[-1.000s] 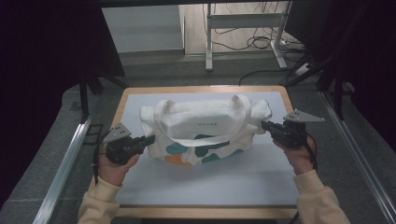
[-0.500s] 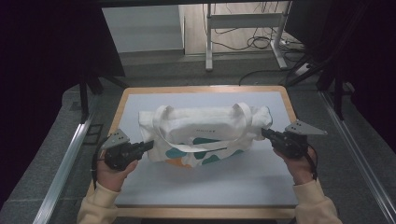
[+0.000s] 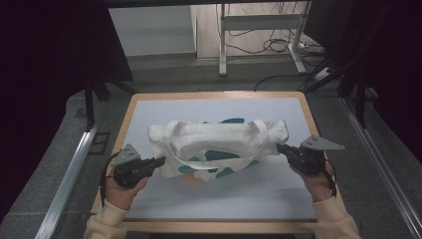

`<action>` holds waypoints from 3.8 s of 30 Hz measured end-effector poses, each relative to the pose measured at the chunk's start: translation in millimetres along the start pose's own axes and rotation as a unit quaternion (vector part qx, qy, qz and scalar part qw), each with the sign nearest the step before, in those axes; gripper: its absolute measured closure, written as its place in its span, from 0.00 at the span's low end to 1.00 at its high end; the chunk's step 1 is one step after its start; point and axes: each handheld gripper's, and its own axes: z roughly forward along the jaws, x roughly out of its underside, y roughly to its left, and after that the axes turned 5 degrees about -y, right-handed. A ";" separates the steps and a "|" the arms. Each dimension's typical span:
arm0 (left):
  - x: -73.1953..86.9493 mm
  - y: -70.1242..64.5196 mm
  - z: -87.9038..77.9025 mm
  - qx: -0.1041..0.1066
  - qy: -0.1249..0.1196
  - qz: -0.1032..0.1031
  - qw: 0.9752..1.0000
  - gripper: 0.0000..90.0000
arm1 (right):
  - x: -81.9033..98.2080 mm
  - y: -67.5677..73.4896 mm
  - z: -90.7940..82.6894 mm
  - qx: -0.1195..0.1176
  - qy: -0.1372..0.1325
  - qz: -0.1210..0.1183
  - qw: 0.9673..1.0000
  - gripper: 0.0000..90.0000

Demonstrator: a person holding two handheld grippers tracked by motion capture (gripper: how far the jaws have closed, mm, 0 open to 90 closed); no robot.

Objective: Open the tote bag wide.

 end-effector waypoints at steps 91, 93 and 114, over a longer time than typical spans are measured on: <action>-40.0 -7.5 -9.3 -0.048 -0.051 0.002 0.998 0.91 | -27.5 16.1 6.8 -0.004 0.015 0.004 1.000 0.70; -46.0 -9.4 -3.1 -0.039 -0.046 0.005 0.998 0.97 | -35.2 19.4 14.0 -0.014 0.018 -0.009 1.000 0.80; -1.7 -14.2 54.0 -0.005 0.079 -0.001 0.997 1.00 | 0.8 36.8 57.3 -0.069 0.093 -0.012 0.993 0.97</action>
